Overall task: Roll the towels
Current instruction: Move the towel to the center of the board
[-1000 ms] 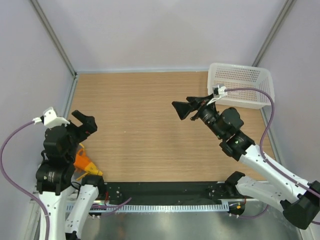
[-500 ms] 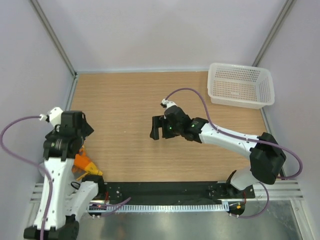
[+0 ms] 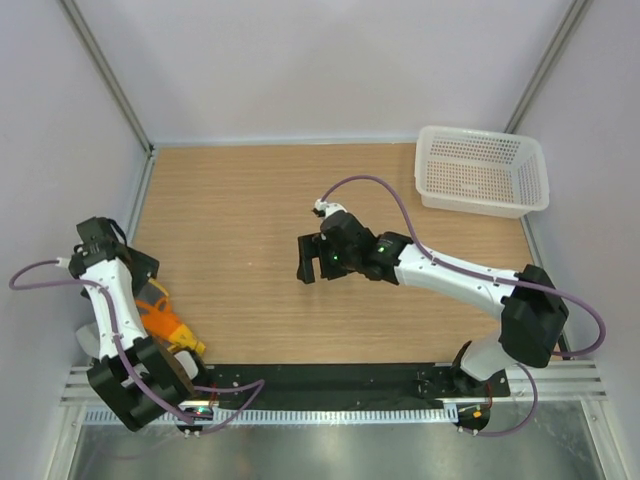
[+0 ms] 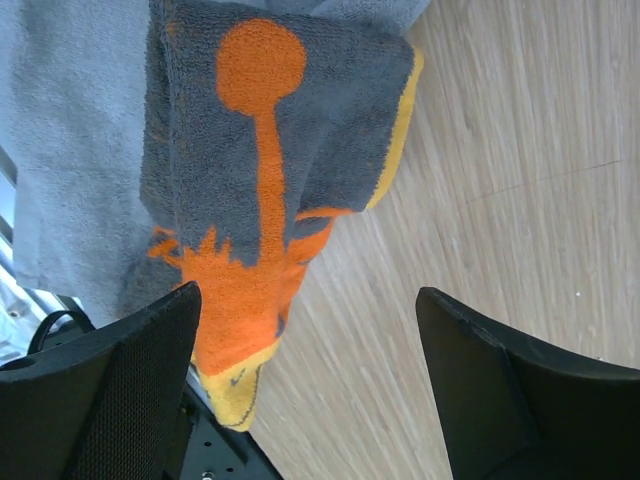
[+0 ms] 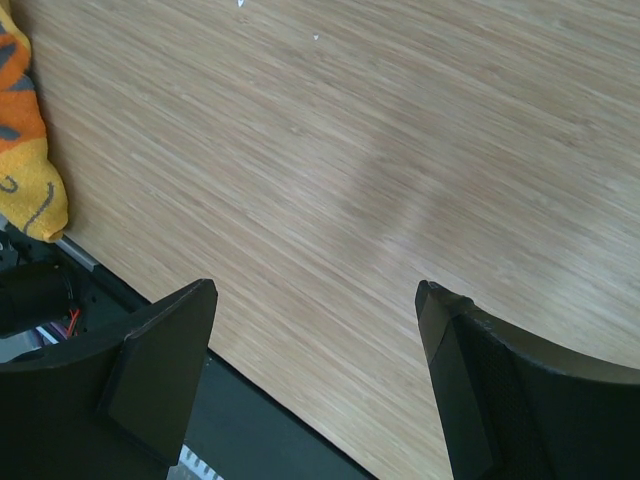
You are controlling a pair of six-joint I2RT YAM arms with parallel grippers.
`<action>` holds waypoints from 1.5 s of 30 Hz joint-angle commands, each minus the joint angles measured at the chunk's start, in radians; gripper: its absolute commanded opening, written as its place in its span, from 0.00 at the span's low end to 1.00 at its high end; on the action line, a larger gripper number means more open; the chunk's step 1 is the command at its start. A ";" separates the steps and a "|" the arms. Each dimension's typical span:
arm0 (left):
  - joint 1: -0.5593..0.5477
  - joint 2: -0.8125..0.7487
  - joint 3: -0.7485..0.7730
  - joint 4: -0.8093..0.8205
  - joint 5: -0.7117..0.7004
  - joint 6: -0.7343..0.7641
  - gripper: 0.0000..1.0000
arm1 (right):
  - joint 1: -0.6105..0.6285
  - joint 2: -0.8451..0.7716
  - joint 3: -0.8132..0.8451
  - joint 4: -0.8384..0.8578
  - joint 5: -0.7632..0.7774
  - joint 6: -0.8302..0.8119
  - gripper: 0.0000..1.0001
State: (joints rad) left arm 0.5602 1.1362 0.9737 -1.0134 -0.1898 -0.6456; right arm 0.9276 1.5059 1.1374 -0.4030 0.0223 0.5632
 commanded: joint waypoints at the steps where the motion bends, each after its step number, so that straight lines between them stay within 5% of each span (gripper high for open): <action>1: 0.049 -0.007 -0.006 0.058 0.082 0.023 0.89 | 0.007 0.011 0.039 -0.017 0.001 0.006 0.88; 14: 0.279 0.034 -0.052 0.108 0.173 -0.023 0.85 | 0.008 0.073 0.065 -0.068 0.004 -0.036 0.88; 21: 0.296 0.117 -0.075 0.189 0.184 -0.042 0.75 | 0.008 0.111 0.076 -0.086 -0.001 -0.072 0.88; 23: 0.294 0.135 -0.084 0.208 0.216 -0.045 0.58 | 0.008 0.128 0.090 -0.097 0.014 -0.080 0.88; 26: 0.291 0.140 -0.075 0.226 0.247 -0.048 0.21 | 0.008 0.157 0.123 -0.122 0.041 -0.094 0.88; 27: 0.276 0.137 -0.066 0.231 0.247 -0.054 0.00 | 0.007 0.165 0.136 -0.129 0.051 -0.103 0.88; 30: 0.221 0.108 -0.023 0.219 0.236 -0.064 0.00 | 0.007 0.182 0.177 -0.168 0.109 -0.114 0.87; 37: -0.200 0.017 0.169 0.177 0.183 -0.193 0.00 | -0.090 0.131 0.205 -0.249 0.271 -0.086 0.87; 45: -0.538 0.210 0.451 0.115 0.274 -0.157 0.00 | -0.199 -0.013 0.171 -0.301 0.312 -0.091 0.88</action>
State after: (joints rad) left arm 0.1081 1.2816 1.3552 -0.8452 0.0463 -0.8078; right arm 0.7361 1.5967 1.3071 -0.6750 0.2741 0.4770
